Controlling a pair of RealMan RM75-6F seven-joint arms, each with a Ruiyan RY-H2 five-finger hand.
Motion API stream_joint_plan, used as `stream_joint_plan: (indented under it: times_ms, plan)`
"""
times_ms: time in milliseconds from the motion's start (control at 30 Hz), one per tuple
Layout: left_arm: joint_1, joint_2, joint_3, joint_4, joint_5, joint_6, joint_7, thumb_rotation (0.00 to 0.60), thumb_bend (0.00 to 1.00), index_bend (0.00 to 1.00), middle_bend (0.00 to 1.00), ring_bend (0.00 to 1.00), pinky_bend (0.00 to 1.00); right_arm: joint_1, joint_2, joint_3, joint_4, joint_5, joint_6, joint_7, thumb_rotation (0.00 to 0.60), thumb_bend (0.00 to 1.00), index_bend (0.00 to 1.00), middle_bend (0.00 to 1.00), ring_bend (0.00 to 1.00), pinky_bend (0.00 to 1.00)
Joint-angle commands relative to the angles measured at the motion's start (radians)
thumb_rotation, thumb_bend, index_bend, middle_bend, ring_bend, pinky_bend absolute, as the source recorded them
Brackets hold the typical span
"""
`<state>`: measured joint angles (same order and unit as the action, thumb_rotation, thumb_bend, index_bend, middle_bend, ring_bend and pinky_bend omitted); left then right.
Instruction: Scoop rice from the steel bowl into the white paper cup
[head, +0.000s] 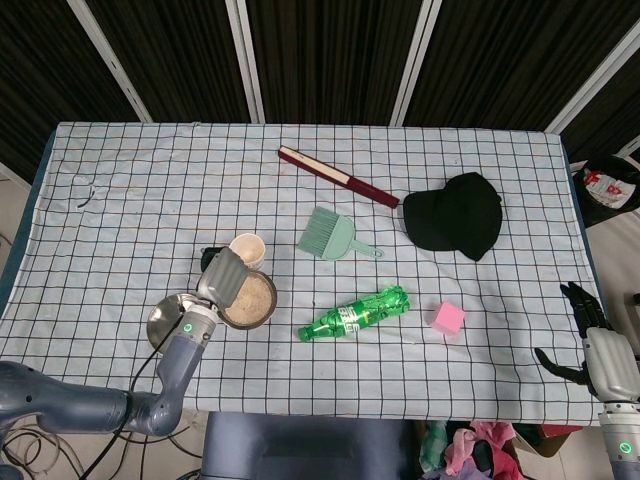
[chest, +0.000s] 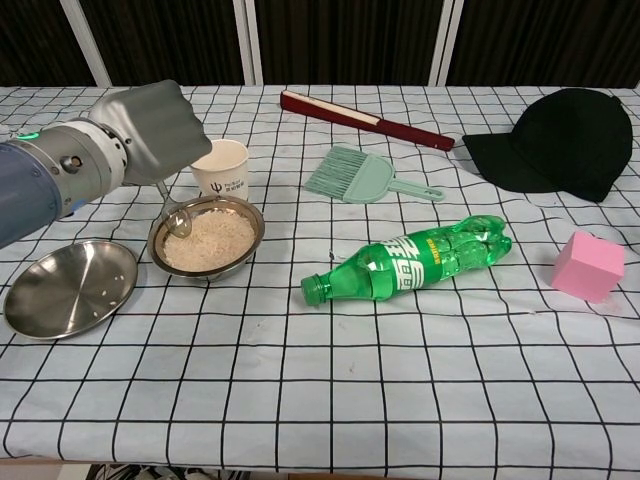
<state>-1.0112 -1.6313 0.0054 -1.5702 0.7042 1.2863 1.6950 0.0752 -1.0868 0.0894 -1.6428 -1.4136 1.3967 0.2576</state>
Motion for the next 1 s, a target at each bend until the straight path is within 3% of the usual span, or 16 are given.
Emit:
stream_joint_plan:
  times_ms: [33, 1000]
  plan:
    - [-0.008, -0.004, 0.003, -0.006, -0.006, 0.01, 0.021, 0.6, 0.48, 0.75, 1.0, 1.0, 1.0, 0.0, 0.0, 0.0, 0.0, -0.001, 0.0, 0.001, 0.6, 0.2, 0.0, 0.0, 0.0, 0.21]
    - [-0.063, -0.072, 0.043, -0.025, -0.072, 0.053, 0.178, 0.6, 0.48, 0.76, 1.0, 1.0, 1.0, -0.003, 0.0, 0.0, -0.003, -0.006, 0.005, 0.02, 0.6, 0.2, 0.0, 0.0, 0.0, 0.21]
